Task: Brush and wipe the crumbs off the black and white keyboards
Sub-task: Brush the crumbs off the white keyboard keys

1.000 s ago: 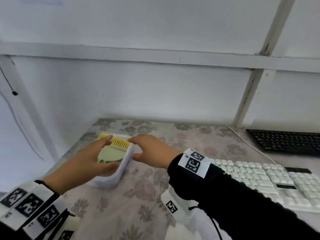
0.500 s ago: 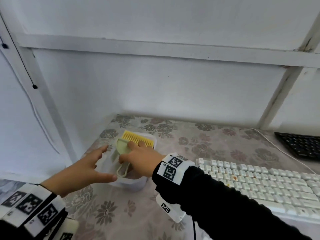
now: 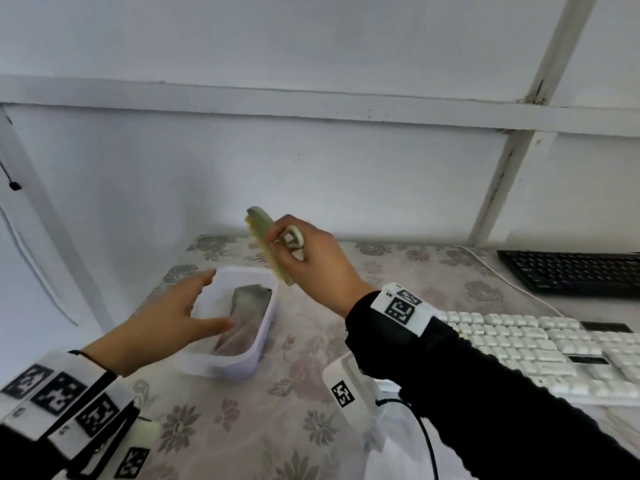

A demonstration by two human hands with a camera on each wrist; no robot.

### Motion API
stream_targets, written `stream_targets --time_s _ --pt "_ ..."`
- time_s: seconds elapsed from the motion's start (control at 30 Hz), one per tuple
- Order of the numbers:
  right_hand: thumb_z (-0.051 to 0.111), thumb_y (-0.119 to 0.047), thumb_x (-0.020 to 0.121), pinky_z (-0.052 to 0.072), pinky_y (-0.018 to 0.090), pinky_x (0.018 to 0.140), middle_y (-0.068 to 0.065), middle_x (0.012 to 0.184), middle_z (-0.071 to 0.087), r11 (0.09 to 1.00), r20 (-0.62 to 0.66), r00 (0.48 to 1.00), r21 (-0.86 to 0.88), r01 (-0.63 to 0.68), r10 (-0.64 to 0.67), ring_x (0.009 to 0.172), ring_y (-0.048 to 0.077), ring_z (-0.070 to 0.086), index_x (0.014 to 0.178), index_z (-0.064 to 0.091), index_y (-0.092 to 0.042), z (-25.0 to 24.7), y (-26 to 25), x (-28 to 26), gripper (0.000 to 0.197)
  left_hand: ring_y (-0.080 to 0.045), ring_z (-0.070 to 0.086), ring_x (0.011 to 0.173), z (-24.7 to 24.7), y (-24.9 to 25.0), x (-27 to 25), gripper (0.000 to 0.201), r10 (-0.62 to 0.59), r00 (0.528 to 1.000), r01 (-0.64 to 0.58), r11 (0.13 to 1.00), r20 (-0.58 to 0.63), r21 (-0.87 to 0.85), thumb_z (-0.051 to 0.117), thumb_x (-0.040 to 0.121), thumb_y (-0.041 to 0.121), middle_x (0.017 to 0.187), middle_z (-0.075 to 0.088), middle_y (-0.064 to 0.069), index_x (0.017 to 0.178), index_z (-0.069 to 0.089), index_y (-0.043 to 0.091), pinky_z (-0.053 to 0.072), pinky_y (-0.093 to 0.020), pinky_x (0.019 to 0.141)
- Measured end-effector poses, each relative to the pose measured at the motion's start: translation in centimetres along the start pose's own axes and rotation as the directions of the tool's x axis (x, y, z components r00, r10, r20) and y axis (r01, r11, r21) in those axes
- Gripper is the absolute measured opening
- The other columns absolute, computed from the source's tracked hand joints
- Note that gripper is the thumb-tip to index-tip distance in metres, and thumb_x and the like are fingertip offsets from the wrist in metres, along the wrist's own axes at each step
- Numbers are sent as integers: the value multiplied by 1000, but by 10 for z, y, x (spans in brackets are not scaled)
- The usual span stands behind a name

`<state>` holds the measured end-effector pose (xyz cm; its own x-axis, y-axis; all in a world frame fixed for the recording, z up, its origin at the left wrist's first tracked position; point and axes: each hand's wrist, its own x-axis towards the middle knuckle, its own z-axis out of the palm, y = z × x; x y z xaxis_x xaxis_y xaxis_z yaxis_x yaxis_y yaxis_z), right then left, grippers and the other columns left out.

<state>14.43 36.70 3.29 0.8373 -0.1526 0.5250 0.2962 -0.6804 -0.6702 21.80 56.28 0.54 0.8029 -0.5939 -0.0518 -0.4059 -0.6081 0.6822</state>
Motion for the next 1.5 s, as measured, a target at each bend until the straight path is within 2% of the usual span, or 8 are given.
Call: stream_targets --time_s 0.27,0.43,0.57,0.67,0.77,1.03,1.33,1.5 --pt "56 0 88 58 34 54 2 86 56 870 -355 825 397 -293 440 71 10 59 80 56 -18 -140 40 -48 19 -8 28 137 61 82 14 113 181 962 -193 980 206 39 61 58 77 151 23 15 149 12 30 29 -28 111" --pt "57 12 82 53 28 45 9 81 53 766 -427 653 495 -411 626 62 19 59 83 47 -20 -237 81 -105 33 -11 28 138 114 109 23 106 111 930 -148 986 351 80 73 73 43 154 19 8 150 1 26 32 -28 109" --pt "51 10 87 52 23 43 9 78 58 651 -420 515 617 -441 747 50 13 63 88 52 -18 -300 112 -155 28 -10 32 133 140 118 26 136 23 911 -93 984 412 152 79 45 65 150 23 11 148 1 24 32 -22 106" --pt "49 7 89 53 23 42 9 79 58 571 -383 438 671 -473 813 60 18 61 86 55 -17 -337 132 -187 25 0 36 119 153 124 20 91 40 920 -115 979 389 170 80 68 35 124 30 25 132 16 34 31 1 78" --pt "49 4 89 55 25 44 7 81 58 510 -354 372 670 -539 858 69 20 55 86 57 -19 -365 149 -211 24 -1 47 118 160 119 20 91 -3 916 -51 991 401 124 85 60 33 128 45 20 128 25 36 33 -5 87" --pt "49 -4 89 44 48 79 5 83 57 374 -206 327 688 -622 922 75 20 56 92 59 -24 -384 183 -233 23 -16 38 132 176 106 21 153 -109 959 62 982 263 180 80 23 71 149 33 -2 149 12 15 27 -35 114" --pt "46 -2 90 45 41 64 8 87 57 325 -159 318 749 -577 934 78 22 55 93 59 -22 -375 195 -236 24 -17 52 111 179 111 34 116 -125 957 67 973 262 222 79 19 54 123 55 -1 125 44 19 40 -33 103" --pt "46 -2 90 45 42 64 8 88 57 343 -197 307 760 -552 931 79 22 54 87 58 -23 -376 198 -234 25 -15 53 107 177 109 41 115 -166 935 78 959 313 273 82 21 54 118 54 1 124 42 22 43 -33 100"
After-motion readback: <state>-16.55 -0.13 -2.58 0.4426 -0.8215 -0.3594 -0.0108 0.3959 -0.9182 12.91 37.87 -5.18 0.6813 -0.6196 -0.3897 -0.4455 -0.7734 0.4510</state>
